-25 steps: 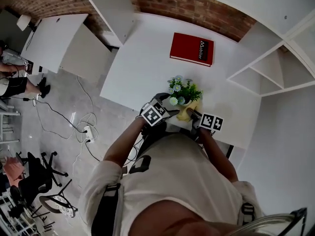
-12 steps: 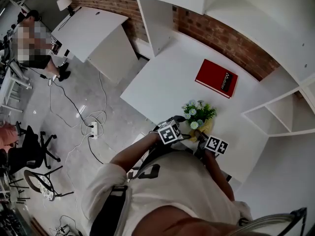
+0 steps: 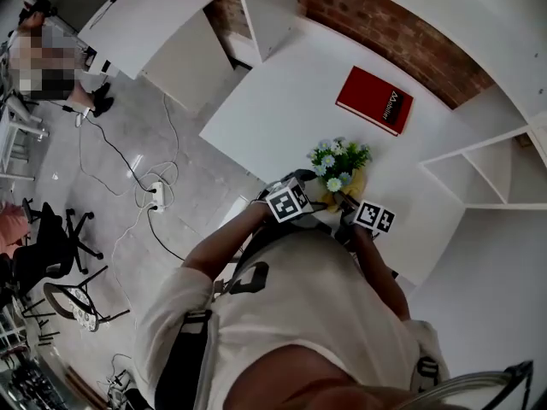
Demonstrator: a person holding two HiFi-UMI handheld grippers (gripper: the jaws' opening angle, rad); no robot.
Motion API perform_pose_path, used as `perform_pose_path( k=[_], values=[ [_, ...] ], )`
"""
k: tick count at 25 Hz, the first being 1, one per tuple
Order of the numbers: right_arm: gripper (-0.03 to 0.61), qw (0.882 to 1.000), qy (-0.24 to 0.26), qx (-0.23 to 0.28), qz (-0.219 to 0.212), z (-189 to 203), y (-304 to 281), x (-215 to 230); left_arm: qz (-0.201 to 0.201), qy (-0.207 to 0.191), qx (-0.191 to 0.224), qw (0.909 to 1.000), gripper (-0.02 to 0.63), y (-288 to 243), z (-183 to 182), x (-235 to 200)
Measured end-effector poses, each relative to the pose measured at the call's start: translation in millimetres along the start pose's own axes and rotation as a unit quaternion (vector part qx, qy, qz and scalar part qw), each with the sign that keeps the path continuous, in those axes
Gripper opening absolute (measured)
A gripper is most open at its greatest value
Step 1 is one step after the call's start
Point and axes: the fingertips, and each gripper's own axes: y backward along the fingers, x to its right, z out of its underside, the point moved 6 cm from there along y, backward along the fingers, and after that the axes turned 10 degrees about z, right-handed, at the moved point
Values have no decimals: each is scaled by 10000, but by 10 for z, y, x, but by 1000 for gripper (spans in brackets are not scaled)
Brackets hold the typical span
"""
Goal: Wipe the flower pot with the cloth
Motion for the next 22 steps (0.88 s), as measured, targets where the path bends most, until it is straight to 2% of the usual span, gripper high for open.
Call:
perform_pose_path(
  k=[3, 8, 13, 17, 22],
  values=[
    [97, 9996, 57, 27, -263, -81, -10, -220, -79, 18, 56, 10000, 359, 87, 1, -38],
    [97, 9971, -4, 213, -728, -225, 257, -400, 125, 24, 14, 9999, 359, -115, -26, 100],
    [97, 9966, -72, 354, -735, -266, 335, -432, -114, 304, 107, 9994, 359, 115, 83, -120],
    [97, 9958, -44, 492, -776, -361, 360, -463, -249, 290, 186, 9991, 359, 304, -8, -444],
    [97, 9959, 31, 498, -752, -366, 269, -464, -203, 324, 337, 9987, 359, 411, -134, -545]
  ],
)
